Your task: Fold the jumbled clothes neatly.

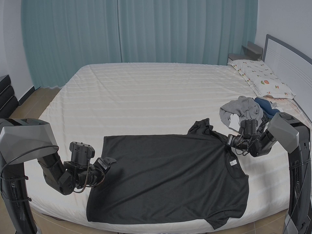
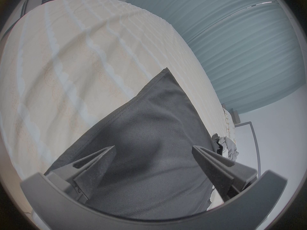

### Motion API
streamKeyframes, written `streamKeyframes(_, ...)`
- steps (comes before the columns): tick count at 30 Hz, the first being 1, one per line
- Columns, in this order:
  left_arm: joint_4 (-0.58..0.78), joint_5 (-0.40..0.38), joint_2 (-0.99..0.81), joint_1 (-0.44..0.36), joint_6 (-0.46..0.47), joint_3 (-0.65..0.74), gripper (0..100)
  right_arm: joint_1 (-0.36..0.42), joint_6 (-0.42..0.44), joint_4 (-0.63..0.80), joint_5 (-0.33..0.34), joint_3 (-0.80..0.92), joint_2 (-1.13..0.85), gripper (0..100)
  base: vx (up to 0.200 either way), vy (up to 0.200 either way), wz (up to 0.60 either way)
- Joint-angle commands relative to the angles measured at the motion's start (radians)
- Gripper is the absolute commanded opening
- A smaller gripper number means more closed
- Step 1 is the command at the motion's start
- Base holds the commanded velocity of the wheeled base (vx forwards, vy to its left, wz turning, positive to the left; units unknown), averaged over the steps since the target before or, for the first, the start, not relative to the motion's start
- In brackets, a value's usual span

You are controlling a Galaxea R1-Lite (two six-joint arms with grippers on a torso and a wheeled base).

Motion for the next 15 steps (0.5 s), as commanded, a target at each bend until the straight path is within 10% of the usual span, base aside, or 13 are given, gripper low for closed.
streamKeyframes(1, 0.0, 0.0, 0.001, 0.0, 0.0, 0.0, 100, 0.0, 0.007, -0.002, 0.004, -0.022, -0.024, 100, 0.0, 0.0, 0.0)
streamKeyframes(15, 0.0, 0.0, -0.001, 0.0, -0.002, 0.0, 100, 0.093, 0.068, 0.153, -0.016, -0.315, 0.046, 100, 0.0, 0.0, 0.0)
